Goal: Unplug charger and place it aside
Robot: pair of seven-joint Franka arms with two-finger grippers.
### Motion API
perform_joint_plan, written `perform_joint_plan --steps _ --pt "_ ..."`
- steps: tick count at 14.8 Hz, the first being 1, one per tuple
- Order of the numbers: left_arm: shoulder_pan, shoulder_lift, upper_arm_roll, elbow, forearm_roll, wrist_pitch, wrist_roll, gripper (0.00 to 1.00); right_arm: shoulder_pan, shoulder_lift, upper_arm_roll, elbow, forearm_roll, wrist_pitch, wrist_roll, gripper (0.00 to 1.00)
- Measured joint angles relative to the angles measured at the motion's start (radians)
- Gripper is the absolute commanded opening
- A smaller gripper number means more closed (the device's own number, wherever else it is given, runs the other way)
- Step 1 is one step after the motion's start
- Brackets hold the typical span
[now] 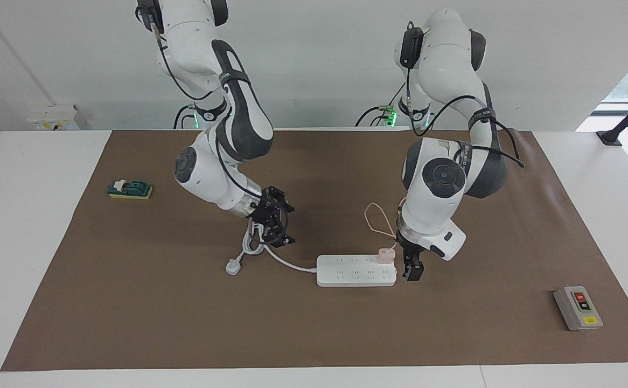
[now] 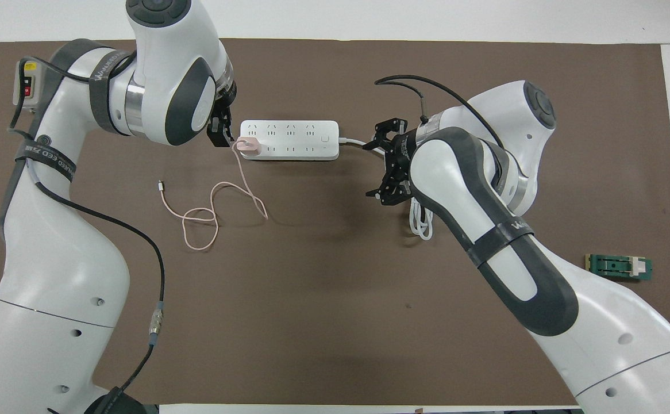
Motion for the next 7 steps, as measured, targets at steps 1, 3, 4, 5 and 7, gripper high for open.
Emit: perform_joint_plan --steps 1,3,4,5,7 --pt "0.000 0.000 0.000 -0.001 -0.001 0.003 0.000 1.00 0.010 0.005 0.000 0.000 0.013 0.003 -0.003 1.00" --pt "0.000 0.000 0.000 -0.005 -0.001 0.017 0.000 1.00 0.023 0.009 0.000 0.001 0.038 0.022 -0.011 1.00" --pt "0.001 0.000 0.002 -0.007 -0.001 0.019 0.000 1.00 0.035 0.013 0.000 0.001 0.038 0.056 -0.022 1.00" --pt "0.002 0.000 0.005 -0.007 -0.001 0.019 0.003 1.00 0.047 0.021 0.000 0.002 0.038 0.081 -0.036 1.00" --pt "0.006 0.000 0.013 -0.008 0.000 0.020 0.023 1.00 0.062 0.054 0.000 0.018 0.036 0.083 -0.063 1.00"
